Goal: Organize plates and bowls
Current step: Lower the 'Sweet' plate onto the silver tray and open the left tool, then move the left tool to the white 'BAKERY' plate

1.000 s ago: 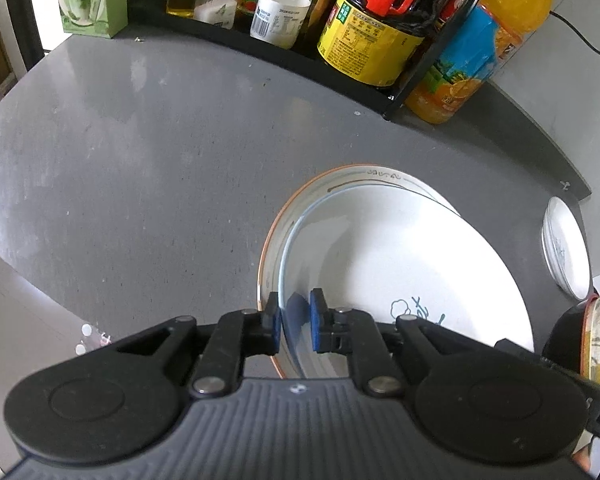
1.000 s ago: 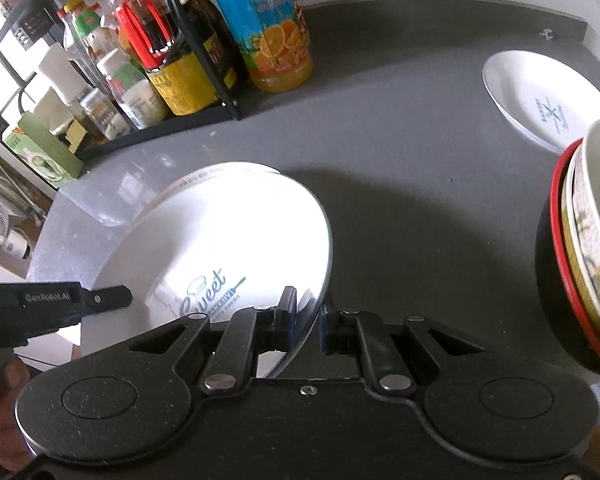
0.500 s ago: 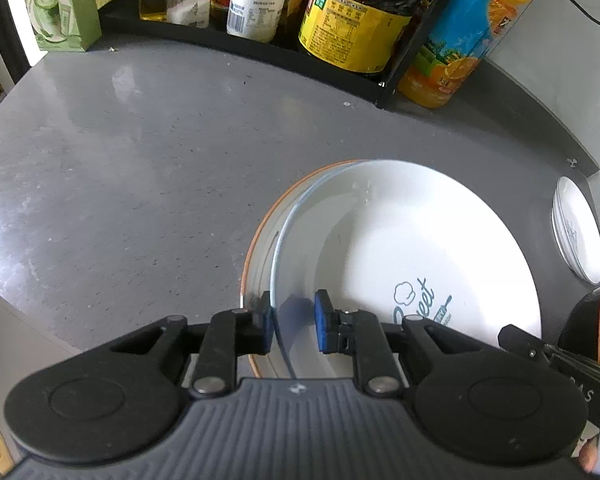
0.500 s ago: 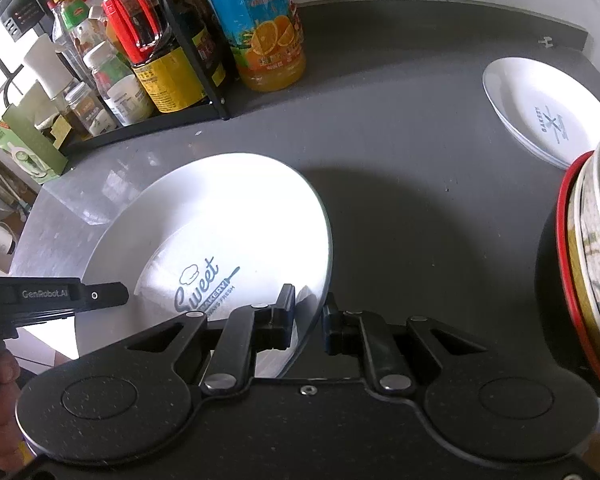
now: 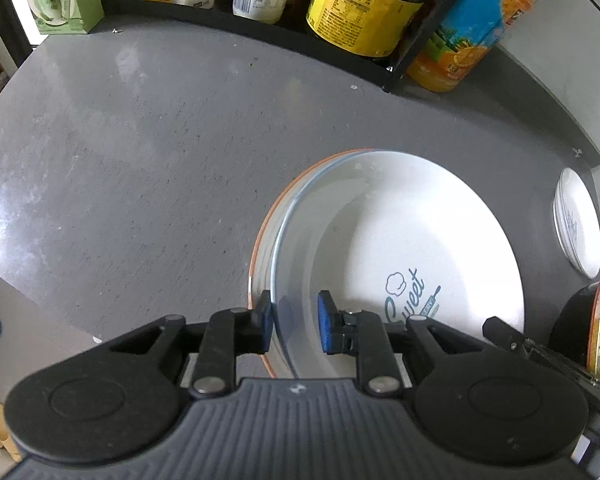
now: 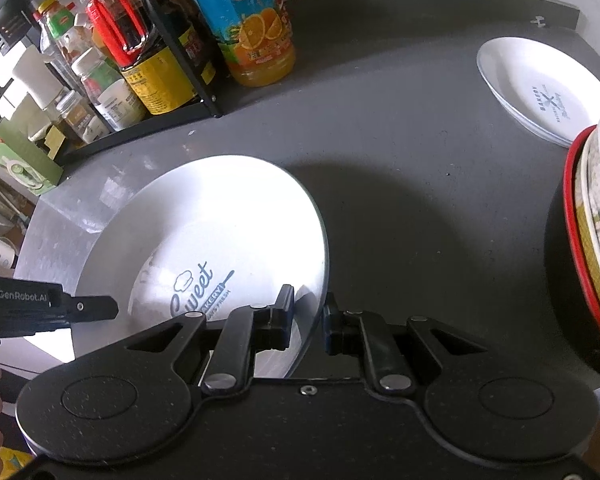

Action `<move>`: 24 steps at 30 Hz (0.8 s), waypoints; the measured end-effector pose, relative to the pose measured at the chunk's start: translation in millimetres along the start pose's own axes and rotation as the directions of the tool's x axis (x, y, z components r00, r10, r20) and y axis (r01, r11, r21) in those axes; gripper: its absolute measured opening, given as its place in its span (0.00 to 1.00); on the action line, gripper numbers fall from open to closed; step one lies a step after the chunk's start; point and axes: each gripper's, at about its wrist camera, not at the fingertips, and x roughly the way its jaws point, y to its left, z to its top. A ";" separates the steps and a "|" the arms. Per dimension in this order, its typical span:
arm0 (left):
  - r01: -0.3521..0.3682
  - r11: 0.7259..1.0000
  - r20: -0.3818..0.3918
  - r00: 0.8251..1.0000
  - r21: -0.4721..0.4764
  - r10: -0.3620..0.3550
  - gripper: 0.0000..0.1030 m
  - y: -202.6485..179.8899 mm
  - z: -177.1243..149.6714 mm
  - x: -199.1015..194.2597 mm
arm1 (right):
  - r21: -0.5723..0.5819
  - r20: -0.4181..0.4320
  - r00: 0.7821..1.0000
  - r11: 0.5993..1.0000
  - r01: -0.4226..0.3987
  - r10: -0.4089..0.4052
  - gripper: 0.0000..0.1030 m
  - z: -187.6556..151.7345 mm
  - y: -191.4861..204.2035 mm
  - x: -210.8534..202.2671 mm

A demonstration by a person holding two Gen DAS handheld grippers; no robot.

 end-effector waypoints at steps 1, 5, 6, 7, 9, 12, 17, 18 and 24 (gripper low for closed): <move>0.002 1.000 -0.005 1.000 -0.003 -0.002 0.20 0.9 0.5 -0.6 | 0.001 0.002 1.000 1.000 0.003 -0.003 0.12 0.5 0.0 -0.2; -0.009 1.000 -0.012 1.000 -0.003 0.009 0.20 1.4 2.3 -4.9 | -0.014 0.008 1.000 1.000 -0.001 0.001 0.12 -0.3 -0.9 -1.3; -0.023 1.000 -0.008 1.000 0.011 0.023 0.20 -0.8 1.7 -6.9 | -0.014 0.009 1.000 1.000 -0.002 0.002 0.12 -0.4 -0.8 -1.3; -0.038 0.999 -0.006 0.999 0.027 0.038 0.20 -2.7 1.8 -8.5 | -0.013 0.009 1.000 1.000 -0.001 0.001 0.12 -0.4 -1.1 -0.9; -0.069 0.997 -0.014 0.998 0.030 0.069 0.21 -2.5 2.2 -11.3 | -0.015 0.007 1.000 1.000 -0.001 0.001 0.12 -1.0 -1.1 0.4; -0.078 0.996 -0.010 0.997 0.035 0.078 0.22 2.5 2.3 -17.9 | -0.024 -0.002 1.000 1.000 -0.004 0.004 0.13 -2.6 -0.2 4.2; -0.092 0.996 0.002 0.996 0.004 0.092 0.24 14.8 4.2 -22.6 | -0.035 -0.014 1.000 0.999 0.003 -0.003 0.15 -3.9 4.4 12.5; -0.096 0.995 0.002 0.995 -0.003 0.096 0.24 16.7 5.1 -22.8 | -0.040 -0.011 1.000 0.999 0.009 -0.010 0.16 -3.8 6.0 13.1; -0.088 0.996 0.033 0.996 0.016 0.088 0.24 8.7 14.2 -32.1 | -0.030 -0.035 0.999 1.000 0.010 -0.011 0.20 3.3 6.2 14.0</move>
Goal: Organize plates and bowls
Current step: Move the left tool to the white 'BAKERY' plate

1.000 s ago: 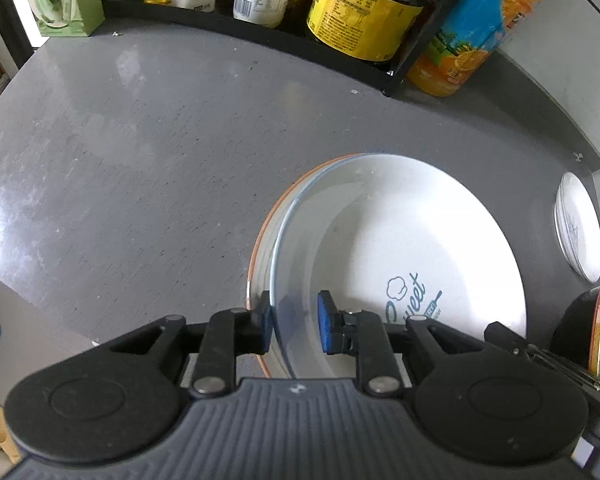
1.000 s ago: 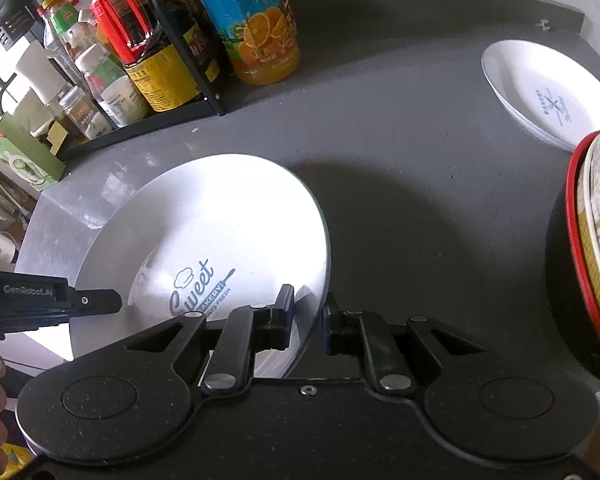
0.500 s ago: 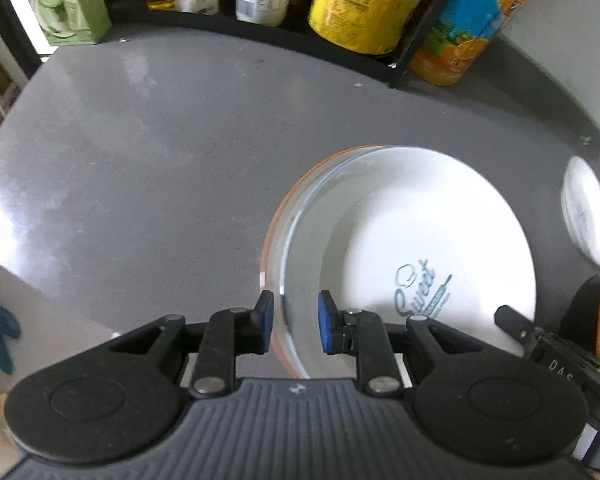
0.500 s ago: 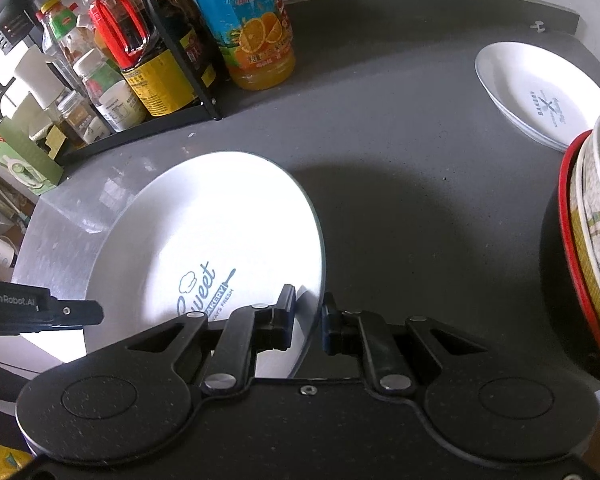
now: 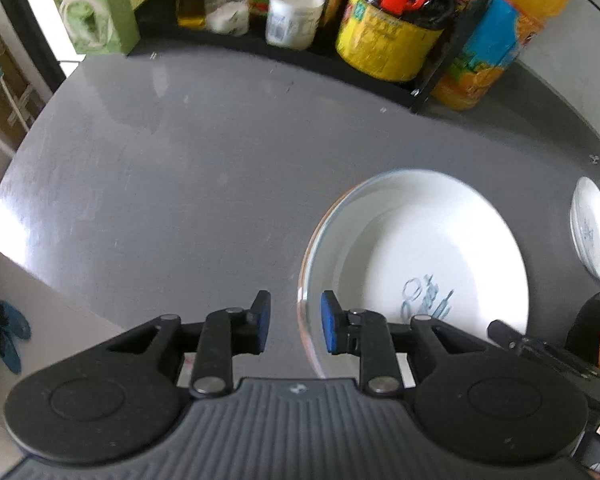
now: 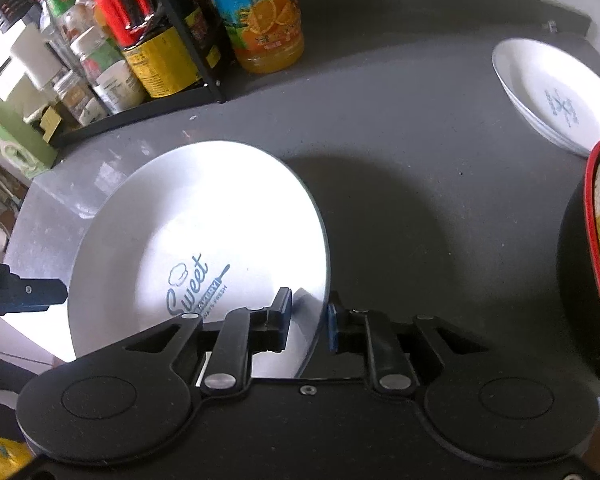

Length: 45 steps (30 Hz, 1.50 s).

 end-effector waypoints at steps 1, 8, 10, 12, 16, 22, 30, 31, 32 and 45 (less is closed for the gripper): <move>0.000 1.000 0.008 1.000 0.013 0.000 0.25 -4.9 3.1 -1.9 | 0.016 -0.005 1.000 1.000 -0.017 0.017 0.24 2.3 -2.3 -1.4; 0.051 0.992 0.057 0.997 0.118 -0.059 0.51 -53.7 36.9 -9.2 | 0.064 0.054 0.997 0.996 -0.063 0.060 0.49 28.9 -16.0 -28.1; 0.075 0.985 0.064 0.994 0.158 -0.086 0.55 -70.4 48.7 -9.4 | 0.077 0.077 0.996 0.995 -0.057 0.051 0.53 36.8 -21.0 -34.8; 0.098 0.975 0.067 0.991 0.198 -0.113 0.59 -87.0 59.8 -8.7 | 0.095 0.096 0.995 0.995 -0.036 0.027 0.54 45.2 -27.3 -41.3; 0.143 0.949 0.066 0.984 0.280 -0.167 0.65 -119.7 78.9 -6.0 | 0.161 0.138 0.990 0.987 -0.011 -0.011 0.55 57.6 -44.7 -54.5; 0.215 0.885 0.021 0.969 0.412 -0.245 0.66 -170.4 94.1 -0.4 | 0.276 0.213 0.970 0.960 0.052 -0.113 0.59 67.9 -72.7 -82.7; 0.282 0.808 -0.039 0.951 0.516 -0.307 0.66 -226.6 98.4 8.7 | 0.429 0.260 0.937 0.897 0.105 -0.234 0.61 69.4 -119.4 -116.7; 0.287 0.803 -0.045 0.950 0.522 -0.311 0.66 -233.6 97.7 10.3 | 0.441 0.261 0.934 0.891 0.108 -0.243 0.61 68.1 -125.1 -119.7; 0.293 0.800 -0.052 0.948 0.523 -0.313 0.66 -239.7 96.9 12.4 | 0.454 0.261 0.931 0.883 0.114 -0.254 0.61 67.8 -131.0 -121.8; 0.324 0.799 -0.092 0.942 0.507 -0.324 0.66 -301.7 88.4 36.1 | 0.509 0.222 0.929 0.848 0.148 -0.295 0.61 86.6 -205.2 -124.5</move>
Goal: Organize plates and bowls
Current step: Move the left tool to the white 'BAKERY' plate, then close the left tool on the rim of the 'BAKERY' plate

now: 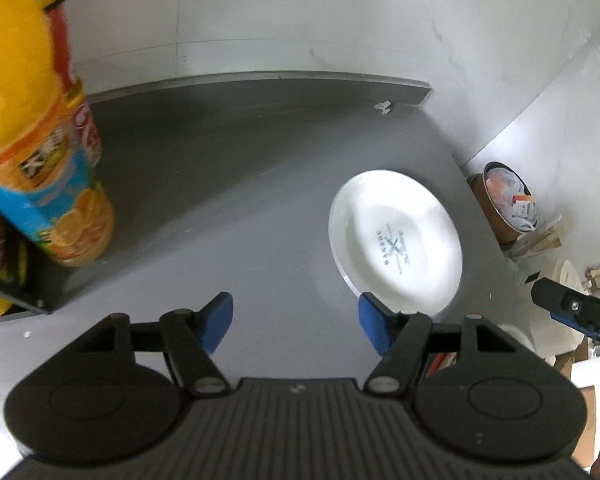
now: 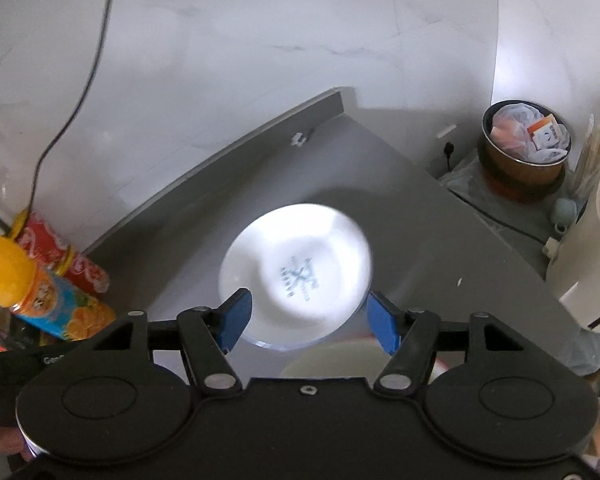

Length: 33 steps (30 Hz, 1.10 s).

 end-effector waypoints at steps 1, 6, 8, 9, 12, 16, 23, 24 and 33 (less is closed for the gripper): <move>0.000 1.000 -0.002 1.000 -0.009 0.000 0.65 -3.7 2.5 4.2 | -0.002 -0.009 1.000 1.000 -0.001 0.001 0.61 5.8 -5.2 6.0; -0.018 0.996 -0.009 1.000 -0.084 0.018 0.61 -20.3 12.2 26.7 | -0.039 -0.065 0.997 0.999 -0.035 0.032 0.61 28.9 -23.6 30.6; -0.024 0.994 -0.015 1.000 -0.108 0.023 0.57 -25.2 14.7 35.0 | -0.064 -0.088 0.995 0.997 -0.043 0.038 0.61 38.6 -28.4 43.6; -0.030 0.993 -0.025 0.999 -0.118 0.028 0.55 -27.9 15.9 40.3 | -0.072 -0.099 0.994 0.996 -0.050 0.043 0.61 42.9 -30.3 49.0; -0.038 0.986 -0.037 0.999 -0.161 0.032 0.49 -33.9 19.0 54.3 | -0.093 -0.136 0.988 0.992 -0.084 0.071 0.61 54.9 -35.6 66.3; -0.067 0.978 -0.053 0.997 -0.198 0.057 0.44 -39.4 22.6 73.5 | -0.117 -0.188 0.978 0.987 -0.113 0.089 0.60 66.1 -40.9 88.9; -0.099 0.957 -0.097 0.992 -0.271 0.075 0.27 -36.0 25.0 105.7 | -0.153 -0.290 0.951 0.976 -0.153 0.104 0.57 76.5 -50.0 132.0; -0.102 0.955 -0.101 0.992 -0.279 0.076 0.26 -35.3 25.1 108.7 | -0.154 -0.304 0.947 0.975 -0.157 0.105 0.57 76.7 -51.0 137.9; -0.096 0.940 -0.119 0.991 -0.326 0.060 0.14 -30.0 24.6 124.6 | -0.177 -0.377 0.922 0.970 -0.168 0.090 0.47 73.2 -57.3 169.6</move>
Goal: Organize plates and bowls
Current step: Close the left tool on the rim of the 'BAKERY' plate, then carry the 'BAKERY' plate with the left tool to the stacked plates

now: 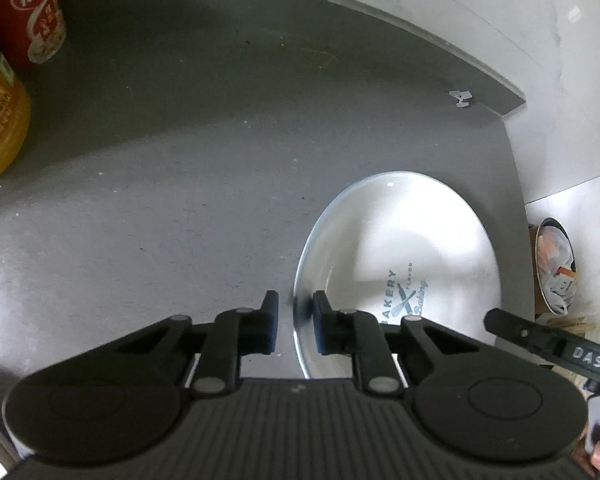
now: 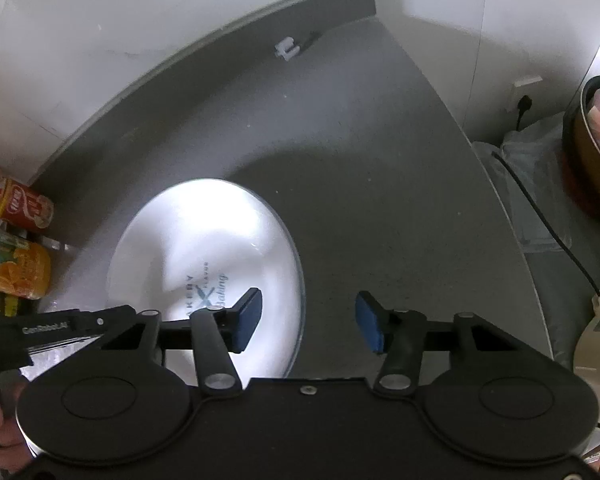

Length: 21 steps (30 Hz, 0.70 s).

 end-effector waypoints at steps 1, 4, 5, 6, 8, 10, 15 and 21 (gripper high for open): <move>0.003 1.000 -0.002 1.000 0.000 -0.003 0.13 -0.4 0.0 0.8 | 0.001 -0.007 1.000 1.000 -0.003 0.003 0.43 0.1 -0.8 2.9; 0.019 1.000 -0.016 1.000 -0.012 -0.019 0.11 0.5 -1.0 3.9 | 0.035 -0.006 1.000 0.999 0.000 0.000 0.36 0.8 -4.0 10.0; 0.022 1.000 -0.013 1.000 -0.020 -0.022 0.12 1.1 -1.2 4.7 | 0.037 -0.015 1.000 0.999 -0.005 0.005 0.33 0.7 -5.1 12.9; 0.023 0.999 -0.013 1.000 -0.024 -0.024 0.12 1.5 -1.3 5.1 | 0.040 -0.023 1.000 0.999 -0.012 0.013 0.33 0.2 -6.2 15.5; 0.024 0.999 -0.011 1.000 -0.024 -0.024 0.12 0.8 -2.0 5.5 | 0.033 -0.017 0.999 0.999 -0.026 0.027 0.27 -0.7 -5.3 16.4; 0.029 0.999 -0.008 1.000 -0.026 -0.029 0.11 1.9 -3.2 5.1 | 0.030 -0.027 0.998 0.998 -0.058 0.059 0.15 -1.5 -3.4 18.8; 0.041 0.999 0.007 0.999 -0.034 -0.040 0.10 4.2 -9.1 -1.3 | -0.006 0.011 0.999 0.999 -0.050 0.050 0.13 -7.4 2.3 11.1; 0.069 0.997 0.054 0.996 -0.039 -0.067 0.08 2.9 -14.8 -24.4 | -0.015 0.083 0.991 0.994 -0.104 0.105 0.09 -9.2 1.0 -18.9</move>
